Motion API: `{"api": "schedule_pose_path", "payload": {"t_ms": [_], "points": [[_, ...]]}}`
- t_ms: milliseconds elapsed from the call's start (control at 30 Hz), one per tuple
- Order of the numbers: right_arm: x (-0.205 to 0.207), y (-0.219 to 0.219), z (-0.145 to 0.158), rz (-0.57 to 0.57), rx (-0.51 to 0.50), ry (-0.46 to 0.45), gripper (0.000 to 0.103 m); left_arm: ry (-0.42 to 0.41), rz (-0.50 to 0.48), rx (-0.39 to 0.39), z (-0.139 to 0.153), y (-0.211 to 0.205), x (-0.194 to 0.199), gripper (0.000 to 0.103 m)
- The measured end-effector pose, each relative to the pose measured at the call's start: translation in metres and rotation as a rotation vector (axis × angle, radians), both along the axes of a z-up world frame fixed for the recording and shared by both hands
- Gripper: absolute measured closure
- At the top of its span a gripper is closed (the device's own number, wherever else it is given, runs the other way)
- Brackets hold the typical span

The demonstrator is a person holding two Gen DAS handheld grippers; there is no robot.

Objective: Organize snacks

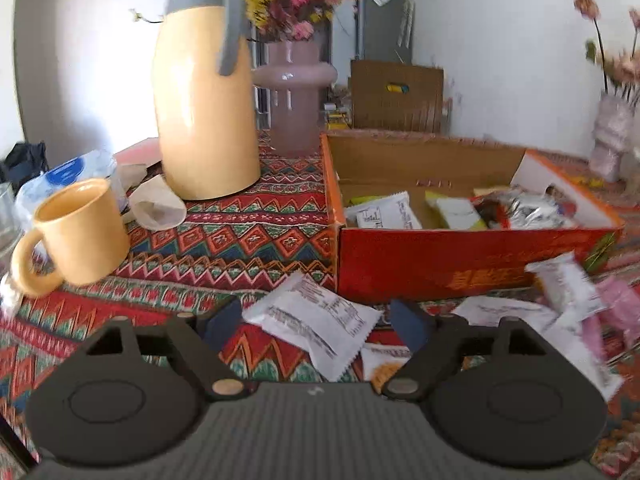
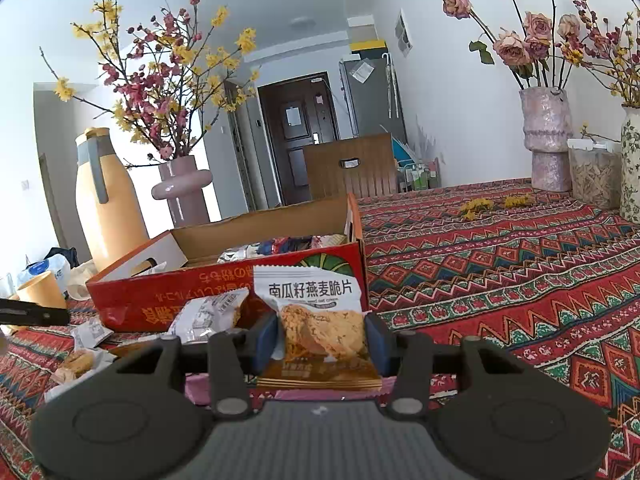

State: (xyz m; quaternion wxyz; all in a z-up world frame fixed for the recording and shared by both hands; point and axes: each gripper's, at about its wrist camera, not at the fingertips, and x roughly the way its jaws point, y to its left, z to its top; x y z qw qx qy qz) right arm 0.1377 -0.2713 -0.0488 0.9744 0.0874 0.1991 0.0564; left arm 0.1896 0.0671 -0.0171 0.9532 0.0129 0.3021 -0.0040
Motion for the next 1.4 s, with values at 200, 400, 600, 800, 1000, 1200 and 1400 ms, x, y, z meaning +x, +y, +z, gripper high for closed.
{"api": "schedule_pose_path", "payload": {"t_ms": [200, 400, 600, 800, 1000, 1200, 1400], "points": [[0.0, 0.0, 0.0, 0.0, 0.001, -0.001, 0.056, 0.114, -0.039, 0.073, -0.019, -0.003, 0.043, 0.003], [0.001, 0.0, -0.001, 0.005, 0.005, 0.002, 0.056, 0.134, -0.054, -0.004, -0.028, 0.01, 0.042, 0.03], [0.0, 0.0, -0.001, 0.008, 0.008, 0.0, 0.056, 0.099, -0.065, 0.003, -0.027, 0.011, 0.021, 0.039], [0.0, 0.0, -0.001, 0.008, 0.007, 0.0, 0.056, 0.077, -0.069, -0.04, -0.016, 0.015, 0.005, 0.084], [-0.001, 0.0, -0.001, 0.005, 0.003, -0.002, 0.056, 0.037, -0.068, -0.035, -0.011, 0.011, -0.005, 0.088], [-0.001, 0.0, 0.0, 0.007, 0.004, -0.005, 0.056, -0.036, -0.081, -0.037, 0.002, 0.006, -0.023, 0.089], [-0.003, 0.0, 0.001, 0.01, 0.006, -0.017, 0.056, -0.098, -0.096, -0.048, 0.02, 0.0, -0.036, 0.089]]}}
